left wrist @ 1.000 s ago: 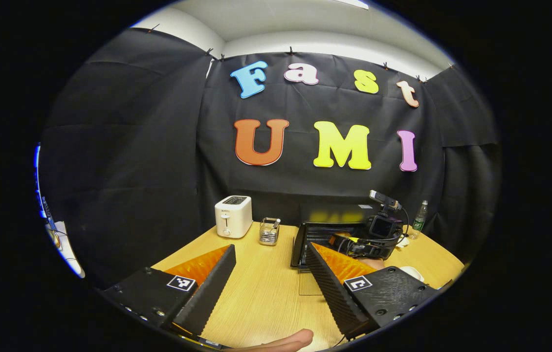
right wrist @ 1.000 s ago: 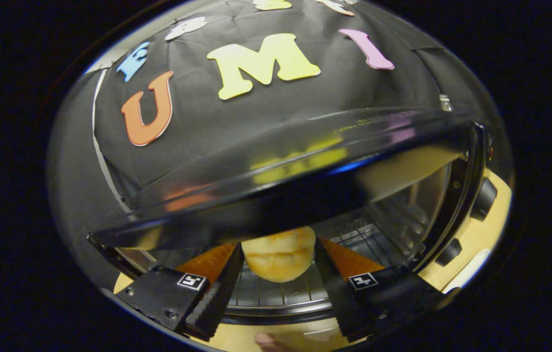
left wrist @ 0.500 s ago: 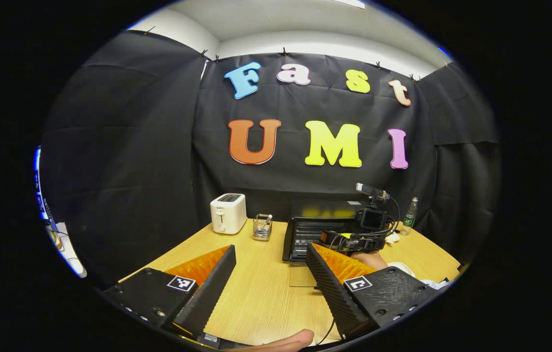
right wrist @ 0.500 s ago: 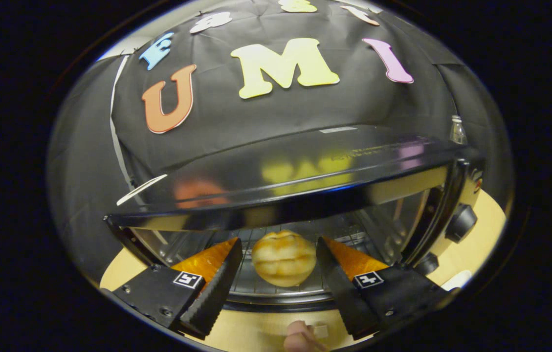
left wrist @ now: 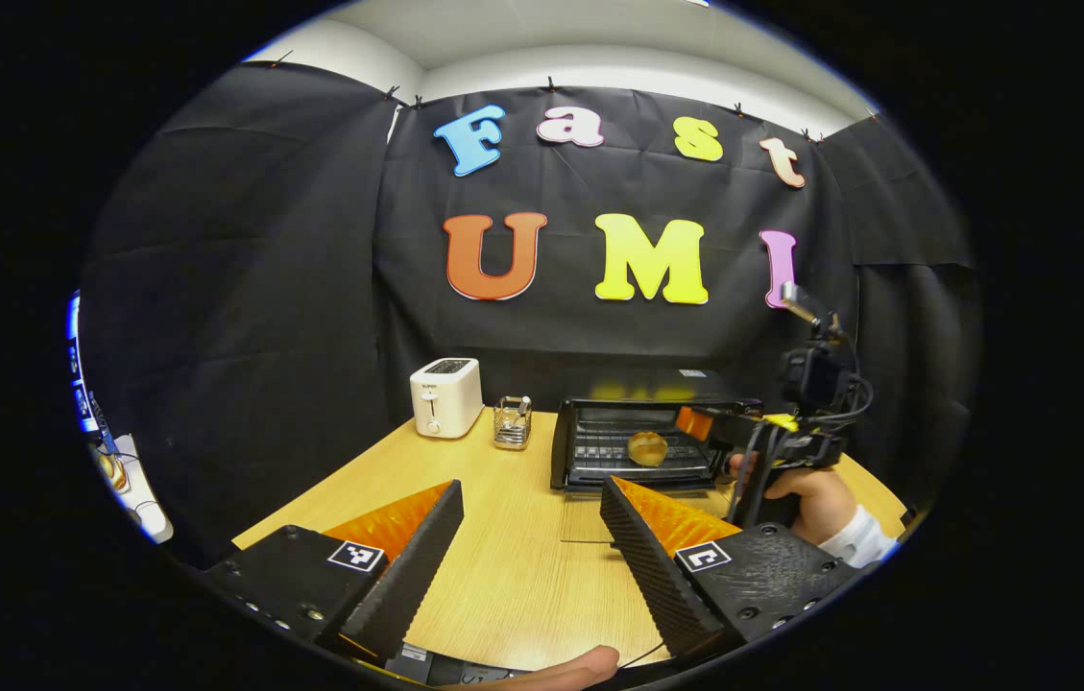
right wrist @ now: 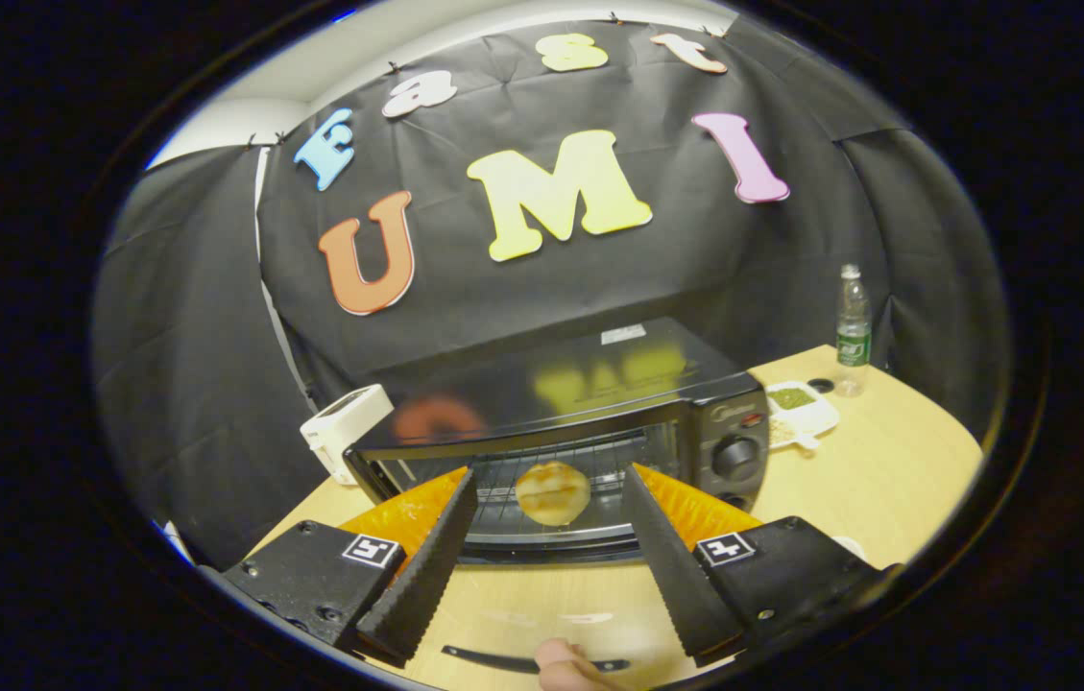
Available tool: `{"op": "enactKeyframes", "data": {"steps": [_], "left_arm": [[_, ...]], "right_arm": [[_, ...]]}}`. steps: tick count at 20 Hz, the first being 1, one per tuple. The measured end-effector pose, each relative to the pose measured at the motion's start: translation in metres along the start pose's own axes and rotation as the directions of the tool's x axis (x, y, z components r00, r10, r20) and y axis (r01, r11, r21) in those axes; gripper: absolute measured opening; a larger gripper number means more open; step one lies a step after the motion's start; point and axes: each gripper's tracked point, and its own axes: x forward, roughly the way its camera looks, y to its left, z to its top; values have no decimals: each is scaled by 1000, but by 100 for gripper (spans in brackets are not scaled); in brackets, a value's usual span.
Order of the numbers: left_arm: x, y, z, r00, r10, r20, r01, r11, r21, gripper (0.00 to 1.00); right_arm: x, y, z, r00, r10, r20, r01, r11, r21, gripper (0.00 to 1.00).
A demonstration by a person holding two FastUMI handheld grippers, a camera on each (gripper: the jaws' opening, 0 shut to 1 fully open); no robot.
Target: Open the electric oven with the left hand, put the food in, and close the electric oven.
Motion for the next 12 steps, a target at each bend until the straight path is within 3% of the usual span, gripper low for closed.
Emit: {"op": "enactKeyframes", "data": {"steps": [4,5,8,12], "left_arm": [[13,-14,-17,998,-24,-50,23,1000,-18,95],[18,-18,-20,998,-28,-61,27,999,-22,95],[36,-36,-38,993,-50,-109,48,999,-18,95],[59,-85,-69,968,-148,-204,143,989,-36,93]], "right_arm": [[-63,-23,29,997,-16,82,20,998,-59,94],[-80,-30,40,993,-28,113,38,996,-81,98],[-124,-55,71,973,-84,217,116,984,-138,94],[-167,-77,96,958,-112,264,159,974,-164,94]]}}
